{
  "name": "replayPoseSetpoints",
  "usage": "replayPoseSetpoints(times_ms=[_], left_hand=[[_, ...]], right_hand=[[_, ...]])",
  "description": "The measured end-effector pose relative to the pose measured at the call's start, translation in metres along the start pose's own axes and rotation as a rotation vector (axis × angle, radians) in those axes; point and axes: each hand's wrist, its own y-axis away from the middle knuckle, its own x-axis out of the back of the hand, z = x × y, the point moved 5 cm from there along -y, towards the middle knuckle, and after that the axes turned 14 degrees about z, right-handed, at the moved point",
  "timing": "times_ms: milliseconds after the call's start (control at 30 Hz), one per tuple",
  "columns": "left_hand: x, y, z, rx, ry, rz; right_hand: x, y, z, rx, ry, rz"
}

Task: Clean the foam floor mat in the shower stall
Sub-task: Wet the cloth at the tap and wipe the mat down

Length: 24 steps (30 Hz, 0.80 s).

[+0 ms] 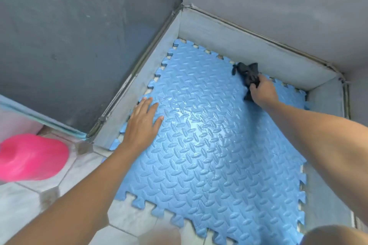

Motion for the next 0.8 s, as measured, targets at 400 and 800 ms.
replayPoseSetpoints(times_ms=[400, 800], left_hand=[[0.071, 0.109, -0.031, 0.099, 0.125, 0.124], [0.075, 0.108, -0.024, 0.035, 0.041, 0.103]], right_hand=[[0.018, 0.234, -0.175, 0.97, -0.278, -0.454], [0.042, 0.15, -0.042, 0.779, -0.089, -0.323]])
